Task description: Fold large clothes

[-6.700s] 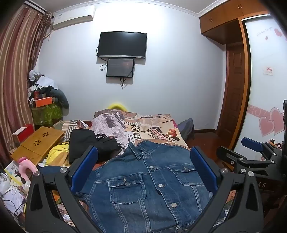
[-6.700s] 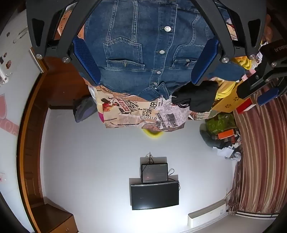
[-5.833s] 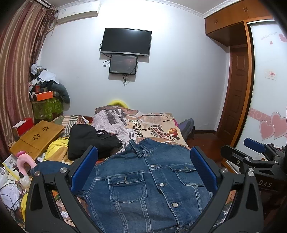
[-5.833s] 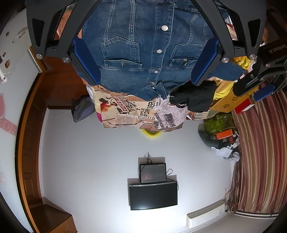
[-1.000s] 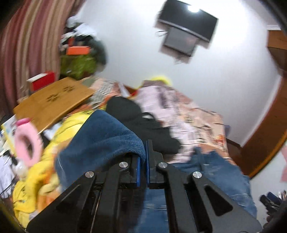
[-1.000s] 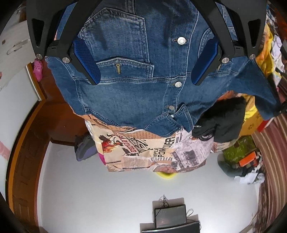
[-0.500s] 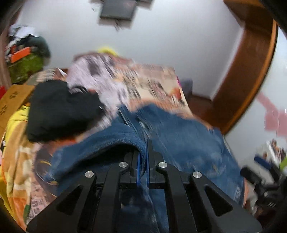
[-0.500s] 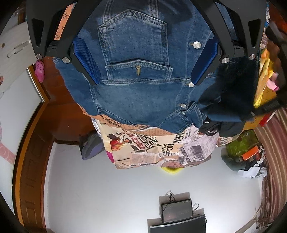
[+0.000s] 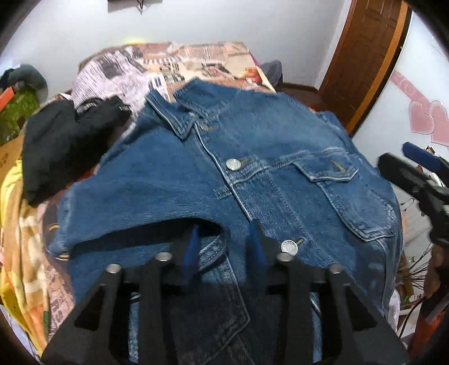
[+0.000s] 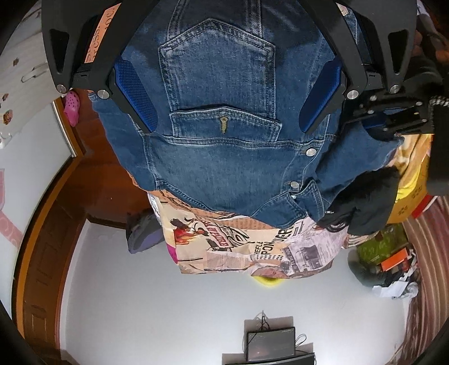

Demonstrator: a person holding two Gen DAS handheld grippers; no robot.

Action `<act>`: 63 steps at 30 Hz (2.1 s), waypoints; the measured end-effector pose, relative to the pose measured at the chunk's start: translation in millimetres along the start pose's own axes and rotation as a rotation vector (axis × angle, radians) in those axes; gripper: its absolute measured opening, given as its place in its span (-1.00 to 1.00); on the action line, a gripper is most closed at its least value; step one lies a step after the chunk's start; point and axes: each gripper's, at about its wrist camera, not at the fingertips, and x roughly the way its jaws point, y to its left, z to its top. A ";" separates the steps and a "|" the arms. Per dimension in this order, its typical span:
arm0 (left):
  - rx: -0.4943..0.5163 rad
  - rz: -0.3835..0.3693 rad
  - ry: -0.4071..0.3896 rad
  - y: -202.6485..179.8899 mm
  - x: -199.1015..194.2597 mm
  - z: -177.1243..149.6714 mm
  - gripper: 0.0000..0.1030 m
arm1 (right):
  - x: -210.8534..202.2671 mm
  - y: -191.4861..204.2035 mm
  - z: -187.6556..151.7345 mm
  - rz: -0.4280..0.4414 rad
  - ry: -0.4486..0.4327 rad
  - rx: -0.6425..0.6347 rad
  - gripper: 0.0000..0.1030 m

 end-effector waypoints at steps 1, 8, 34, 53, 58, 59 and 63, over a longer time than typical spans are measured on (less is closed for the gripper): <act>0.001 0.005 -0.022 0.1 -7.9 0.1 -0.01 | -0.2 1.5 0.2 0.003 -0.001 -0.003 0.95; -0.007 0.115 -0.207 16.3 -65.1 9.8 0.41 | -2.4 19.8 10.4 0.025 -0.025 -0.056 0.95; -0.322 0.435 -0.185 200.3 -88.6 -69.9 0.69 | 58.7 217.2 15.6 0.283 0.092 -0.680 0.94; -0.412 0.398 -0.115 218.3 -68.9 -95.9 0.69 | 124.9 254.6 13.0 0.343 0.301 -0.706 -0.68; -0.393 0.393 -0.114 210.9 -68.1 -90.2 0.69 | 111.9 237.3 25.6 0.386 0.257 -0.610 -0.86; -0.390 0.391 -0.115 209.2 -68.1 -89.1 0.69 | 107.9 233.9 28.6 0.382 0.239 -0.599 -0.86; -0.371 0.384 -0.119 202.3 -67.4 -82.0 0.69 | 86.3 211.8 45.6 0.376 0.162 -0.541 -0.87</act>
